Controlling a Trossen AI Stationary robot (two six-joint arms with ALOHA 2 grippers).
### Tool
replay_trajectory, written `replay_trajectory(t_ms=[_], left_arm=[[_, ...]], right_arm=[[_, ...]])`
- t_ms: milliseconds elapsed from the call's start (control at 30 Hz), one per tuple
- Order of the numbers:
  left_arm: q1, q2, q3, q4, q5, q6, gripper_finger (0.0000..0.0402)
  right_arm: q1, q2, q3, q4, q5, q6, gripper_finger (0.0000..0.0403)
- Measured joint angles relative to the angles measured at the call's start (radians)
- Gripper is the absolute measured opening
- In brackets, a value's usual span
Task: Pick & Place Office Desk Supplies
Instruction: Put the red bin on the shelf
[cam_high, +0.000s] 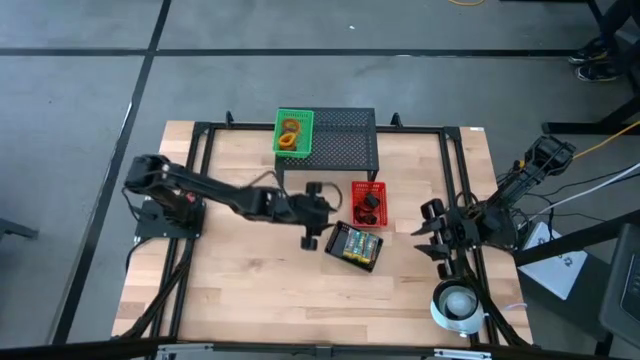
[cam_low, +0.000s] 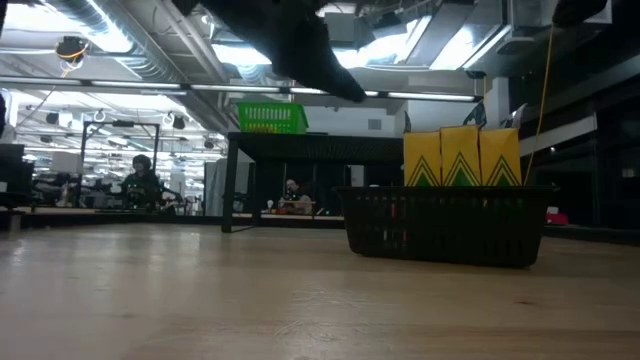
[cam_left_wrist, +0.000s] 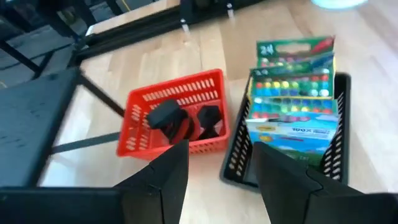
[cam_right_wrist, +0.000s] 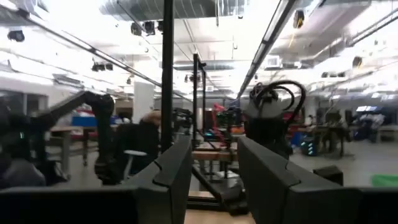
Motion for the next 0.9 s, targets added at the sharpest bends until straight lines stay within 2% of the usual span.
replay_trajectory(t_ms=[67, 200, 367, 667, 900], left_arm=[[-0.021, 0.041, -0.001, 0.040, -0.030, -0.005, 0.0175], [-0.045, 0.100, 0.001, 0.081, -0.098, -0.129, 0.0175], [-0.085, 0.122, -0.001, 0.073, -0.266, -0.152, 0.0175], [-0.196, 0.114, 0.006, 0.105, -0.159, -0.067, 0.0175], [-0.247, 0.114, 0.031, 0.059, -0.157, -0.079, 0.0175]], right_arm=[[0.000, 0.000, 0.000, -0.001, -0.003, 0.048, 0.0132], [0.000, 0.000, 0.000, -0.001, -0.003, 0.130, 0.0132], [0.000, 0.000, 0.000, -0.024, -0.003, 0.141, 0.0132], [0.000, 0.000, 0.000, -0.031, -0.003, 0.067, 0.0132], [0.000, 0.000, 0.000, -0.037, 0.001, 0.049, 0.0132]])
